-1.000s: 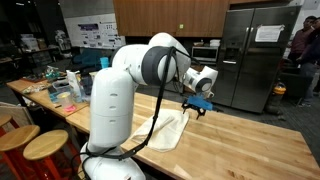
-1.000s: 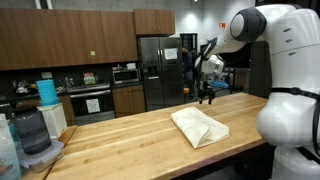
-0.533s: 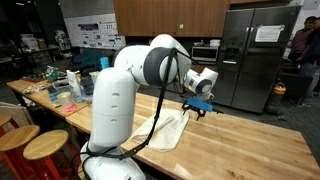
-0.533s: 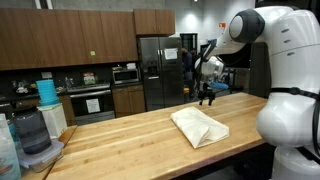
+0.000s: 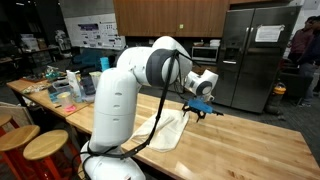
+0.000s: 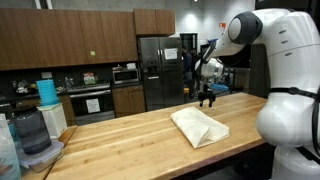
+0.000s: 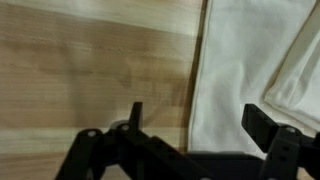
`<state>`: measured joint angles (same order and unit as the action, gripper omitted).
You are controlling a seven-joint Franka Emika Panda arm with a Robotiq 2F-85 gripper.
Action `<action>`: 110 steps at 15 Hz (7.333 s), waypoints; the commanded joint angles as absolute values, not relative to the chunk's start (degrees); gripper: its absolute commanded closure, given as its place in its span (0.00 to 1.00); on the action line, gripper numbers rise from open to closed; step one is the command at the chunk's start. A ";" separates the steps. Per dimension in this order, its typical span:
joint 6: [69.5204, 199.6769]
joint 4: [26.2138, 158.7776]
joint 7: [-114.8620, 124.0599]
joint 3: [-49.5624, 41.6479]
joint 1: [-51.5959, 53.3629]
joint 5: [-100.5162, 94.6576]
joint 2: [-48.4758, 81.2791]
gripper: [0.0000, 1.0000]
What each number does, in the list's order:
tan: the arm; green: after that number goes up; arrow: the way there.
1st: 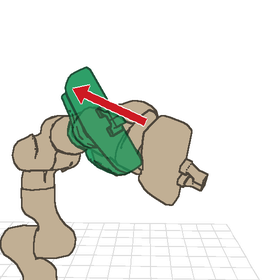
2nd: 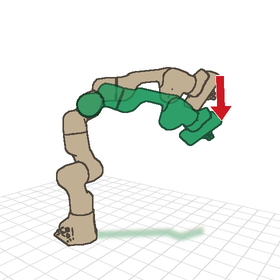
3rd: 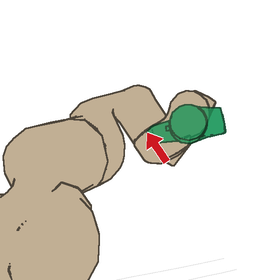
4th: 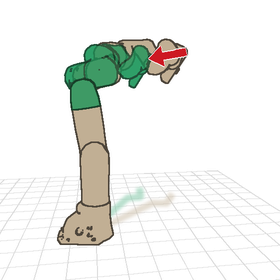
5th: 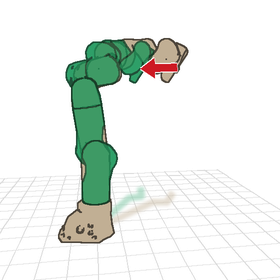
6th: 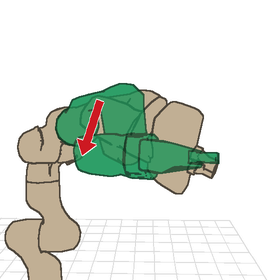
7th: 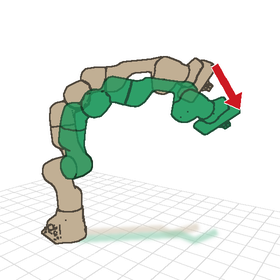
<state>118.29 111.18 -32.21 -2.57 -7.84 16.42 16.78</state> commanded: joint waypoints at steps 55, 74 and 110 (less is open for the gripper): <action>112.61 109.93 -30.11 2.03 -9.43 21.18 21.11 0.56; 121.05 116.74 -32.92 -0.04 -10.53 23.95 14.11 0.00; 120.69 116.43 -28.66 0.62 -9.72 23.69 16.24 0.99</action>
<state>121.50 116.31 -29.26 0.54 -9.56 23.35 17.11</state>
